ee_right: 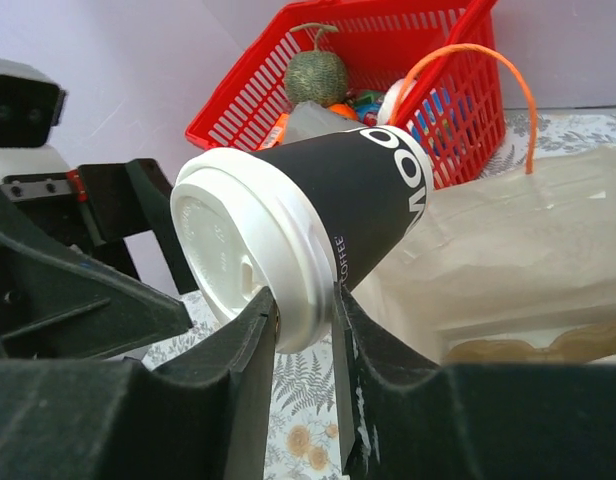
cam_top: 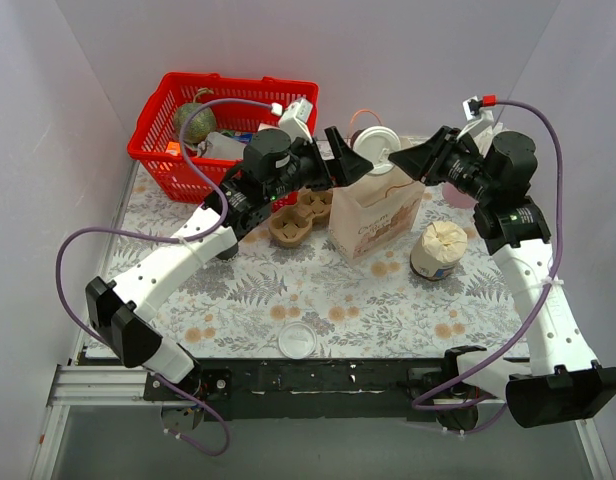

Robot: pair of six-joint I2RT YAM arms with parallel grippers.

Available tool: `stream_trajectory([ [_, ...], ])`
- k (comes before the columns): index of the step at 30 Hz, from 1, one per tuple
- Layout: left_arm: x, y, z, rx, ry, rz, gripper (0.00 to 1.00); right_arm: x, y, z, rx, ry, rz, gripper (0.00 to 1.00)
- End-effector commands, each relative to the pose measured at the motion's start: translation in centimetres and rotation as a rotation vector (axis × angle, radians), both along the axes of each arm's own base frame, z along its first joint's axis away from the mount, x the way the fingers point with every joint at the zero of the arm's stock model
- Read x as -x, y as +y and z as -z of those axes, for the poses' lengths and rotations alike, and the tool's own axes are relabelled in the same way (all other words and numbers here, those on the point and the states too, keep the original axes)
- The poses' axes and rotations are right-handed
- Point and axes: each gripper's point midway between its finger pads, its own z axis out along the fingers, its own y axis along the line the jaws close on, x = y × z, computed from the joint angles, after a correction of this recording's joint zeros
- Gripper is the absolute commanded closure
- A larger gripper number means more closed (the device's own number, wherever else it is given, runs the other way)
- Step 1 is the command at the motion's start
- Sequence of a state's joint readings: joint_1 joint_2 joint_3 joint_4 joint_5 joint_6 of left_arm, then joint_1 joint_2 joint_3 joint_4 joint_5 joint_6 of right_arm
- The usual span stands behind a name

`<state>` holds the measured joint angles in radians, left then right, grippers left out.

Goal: Pack the takeout coffee

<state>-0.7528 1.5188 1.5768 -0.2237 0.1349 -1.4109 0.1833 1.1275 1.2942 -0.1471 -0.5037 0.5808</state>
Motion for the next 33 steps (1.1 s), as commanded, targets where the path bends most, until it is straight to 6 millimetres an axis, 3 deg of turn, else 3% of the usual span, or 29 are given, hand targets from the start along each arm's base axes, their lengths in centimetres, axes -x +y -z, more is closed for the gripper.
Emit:
stream_trajectory([
  [1,-0.1,3.3,-3.0,-0.047,-0.166,-0.105,0.02,-0.6,-1.6,-0.5,-0.009,0.031,0.079,0.97],
  [2,-2.0,5.1,-2.9,-0.082,-0.176,-0.245,0.02,-0.8,-2.3,-0.3,-0.010,0.054,0.094,0.97],
  [4,-3.8,6.3,-2.1,-0.181,-0.200,-0.319,0.02,-1.0,-3.0,-0.2,-0.016,0.070,0.104,0.97],
  [6,-5.0,6.6,-1.8,-0.241,-0.219,-0.262,0.02,-1.0,-3.5,-0.5,-0.032,0.071,0.094,0.97],
  [7,-6.1,5.9,0.0,-0.281,-0.201,-0.217,0.02,-0.9,-3.6,-0.7,-0.050,0.075,0.091,0.97],
  [8,-7.1,6.2,0.6,-0.302,-0.206,-0.190,0.02,-0.6,-3.7,-1.1,-0.067,0.071,0.076,0.98],
  [9,-6.4,4.7,0.6,-0.280,-0.227,-0.071,0.02,-0.7,-3.8,-1.3,-0.079,0.063,0.074,0.98],
  [10,-7.0,3.8,2.2,-0.316,-0.245,-0.008,0.02,-0.7,-4.0,-1.5,-0.087,0.063,0.075,0.97],
  [12,-7.5,3.2,3.2,-0.324,-0.241,0.073,0.02,-0.5,-4.1,-1.9,-0.097,0.064,0.071,0.98],
  [13,-8.0,2.9,1.7,-0.332,-0.290,0.085,0.02,-0.4,-4.1,-1.9,-0.099,0.070,0.076,0.98],
  [14,-9.1,2.3,3.7,-0.364,-0.266,0.102,0.02,-0.1,-4.3,-2.3,-0.098,0.055,0.084,0.98],
  [16,-9.5,1.6,4.0,-0.380,-0.285,0.145,0.02,-0.1,-5.4,-2.5,-0.095,0.045,0.128,0.98],
  [17,-10.0,1.0,5.5,-0.394,-0.281,0.171,0.02,0.3,-5.7,-3.1,-0.093,0.023,0.149,0.97],
  [20,-10.2,-0.7,6.2,-0.355,-0.272,0.241,0.02,1.0,-6.4,-3.3,-0.074,0.008,0.187,0.97],
  [23,-11.4,-1.0,6.9,-0.370,-0.260,0.213,0.08,2.1,-6.5,-3.7,-0.073,-0.015,0.188,0.97],
  [25,-12.6,-1.1,8.0,-0.393,-0.256,0.186,0.23,3.2,-6.4,-4.4,-0.078,-0.046,0.186,0.97],
  [26,-12.9,-1.3,7.9,-0.390,-0.259,0.188,0.40,3.4,-6.5,-4.3,-0.077,-0.046,0.196,0.97],
  [28,-13.0,-2.0,9.1,-0.389,-0.229,0.218,0.56,4.2,-6.7,-4.5,-0.072,-0.066,0.212,0.97],
  [31,-12.9,-2.1,9.1,-0.370,-0.206,0.219,0.76,4.3,-7.0,-4.1,-0.057,-0.061,0.226,0.97],
  [33,-12.8,-1.9,8.6,-0.359,-0.194,0.201,0.95,4.3,-7.0,-4.1,-0.050,-0.057,0.227,0.97],
])
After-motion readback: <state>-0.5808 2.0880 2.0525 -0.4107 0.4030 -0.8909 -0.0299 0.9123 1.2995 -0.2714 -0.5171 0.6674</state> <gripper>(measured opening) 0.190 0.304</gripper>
